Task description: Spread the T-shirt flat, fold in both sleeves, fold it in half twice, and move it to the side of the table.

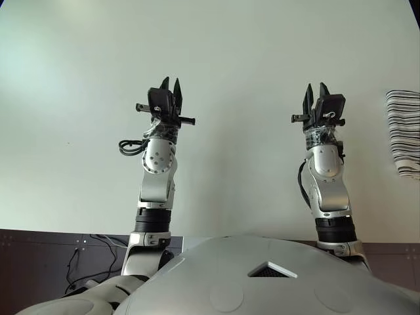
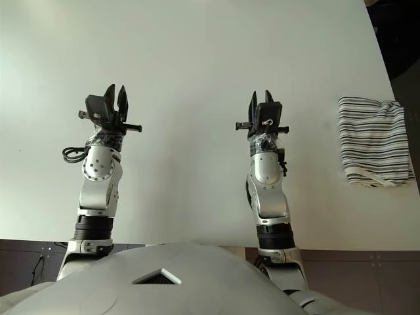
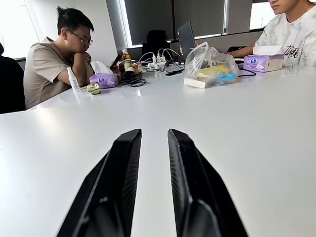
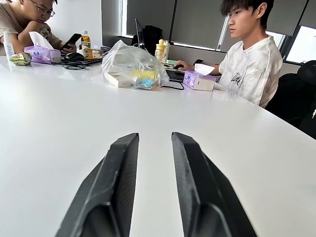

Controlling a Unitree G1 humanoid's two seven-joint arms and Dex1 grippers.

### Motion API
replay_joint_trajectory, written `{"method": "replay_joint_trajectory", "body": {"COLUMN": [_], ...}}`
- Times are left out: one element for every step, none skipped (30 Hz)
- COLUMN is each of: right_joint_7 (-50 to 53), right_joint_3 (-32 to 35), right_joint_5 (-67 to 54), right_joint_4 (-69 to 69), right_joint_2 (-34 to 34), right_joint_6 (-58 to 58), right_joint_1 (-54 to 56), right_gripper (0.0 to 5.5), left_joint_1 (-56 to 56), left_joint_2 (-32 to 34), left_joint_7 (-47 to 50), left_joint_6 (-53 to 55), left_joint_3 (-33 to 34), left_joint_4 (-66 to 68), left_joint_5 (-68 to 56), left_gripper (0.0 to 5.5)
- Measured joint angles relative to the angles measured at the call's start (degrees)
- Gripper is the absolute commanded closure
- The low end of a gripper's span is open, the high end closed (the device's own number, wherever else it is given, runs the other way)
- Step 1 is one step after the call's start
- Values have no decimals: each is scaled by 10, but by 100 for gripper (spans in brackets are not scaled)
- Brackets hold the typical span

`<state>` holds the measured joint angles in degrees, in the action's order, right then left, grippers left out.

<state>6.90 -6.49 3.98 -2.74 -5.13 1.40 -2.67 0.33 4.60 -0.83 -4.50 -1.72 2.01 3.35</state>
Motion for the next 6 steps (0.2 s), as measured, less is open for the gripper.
{"method": "replay_joint_trajectory", "body": {"right_joint_7": [0,0,0,-1,-3,-5], "right_joint_3": [4,8,11,12,14,15], "right_joint_5": [3,3,3,4,4,4], "right_joint_4": [8,16,25,33,41,52], "right_joint_2": [1,1,1,1,1,1], "right_joint_6": [2,3,5,7,9,11], "right_joint_1": [5,10,19,25,33,41], "right_gripper": [429,429,429,429,429,429], "left_joint_1": [-3,-6,-10,-12,-15,-20], "left_joint_2": [-1,-2,-3,-4,-7,-8], "left_joint_7": [2,6,13,16,19,24], "left_joint_6": [-3,-4,-5,-6,-6,-7], "left_joint_3": [2,4,5,6,6,6], "left_joint_4": [3,8,13,16,21,27], "left_joint_5": [2,3,3,3,4,6], "left_gripper": [452,452,452,452,452,452]}}
